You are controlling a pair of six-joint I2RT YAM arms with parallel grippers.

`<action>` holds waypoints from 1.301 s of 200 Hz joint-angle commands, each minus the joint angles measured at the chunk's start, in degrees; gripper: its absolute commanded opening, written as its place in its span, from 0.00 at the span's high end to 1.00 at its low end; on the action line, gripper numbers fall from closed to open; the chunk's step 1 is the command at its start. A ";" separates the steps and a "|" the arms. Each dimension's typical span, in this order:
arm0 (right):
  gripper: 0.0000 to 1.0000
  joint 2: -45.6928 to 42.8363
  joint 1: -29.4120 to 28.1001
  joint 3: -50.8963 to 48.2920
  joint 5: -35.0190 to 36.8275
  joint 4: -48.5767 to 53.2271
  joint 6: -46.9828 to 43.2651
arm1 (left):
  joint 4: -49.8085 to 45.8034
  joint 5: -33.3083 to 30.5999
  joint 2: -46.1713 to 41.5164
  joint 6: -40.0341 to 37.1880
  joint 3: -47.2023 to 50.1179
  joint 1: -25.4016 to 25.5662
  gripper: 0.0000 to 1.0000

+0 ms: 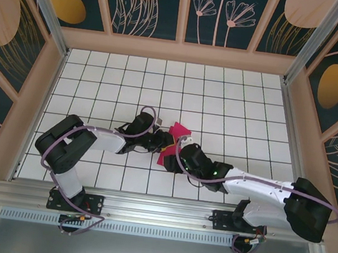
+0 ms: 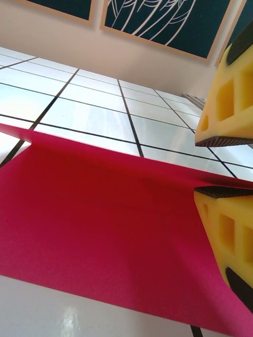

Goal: Fold a paper plane with a square sheet of paper (pick it up from the middle)
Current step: Fold the triangle a second time at the center of the table.

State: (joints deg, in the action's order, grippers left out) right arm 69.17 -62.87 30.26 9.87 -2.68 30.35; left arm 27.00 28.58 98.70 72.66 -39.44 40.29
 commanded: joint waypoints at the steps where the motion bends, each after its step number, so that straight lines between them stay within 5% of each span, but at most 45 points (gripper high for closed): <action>1: 0.35 0.08 -4.66 -0.05 11.64 -0.10 -2.84 | 1.12 1.32 0.23 -0.67 -1.43 0.28 0.70; 35: 0.26 3.96 -6.87 3.12 15.62 1.25 -5.75 | 1.12 1.68 0.16 -0.59 -1.74 0.26 0.69; 120: 0.27 21.60 -12.36 14.64 29.23 10.76 -2.21 | 1.21 2.74 0.23 -0.35 -2.57 0.30 0.69; 187: 0.65 22.08 -13.03 16.60 27.78 13.39 0.62 | 0.42 2.59 0.19 -0.74 -2.97 0.29 0.69; 260: 0.91 21.19 -13.13 18.07 27.91 15.66 2.08 | -0.85 2.03 -0.09 -1.45 -3.27 0.29 0.69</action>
State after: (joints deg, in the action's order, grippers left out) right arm 91.66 -75.48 46.63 36.23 10.90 31.42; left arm 26.79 30.22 98.70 72.49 -41.12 40.29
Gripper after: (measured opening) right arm 0.114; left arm 0.311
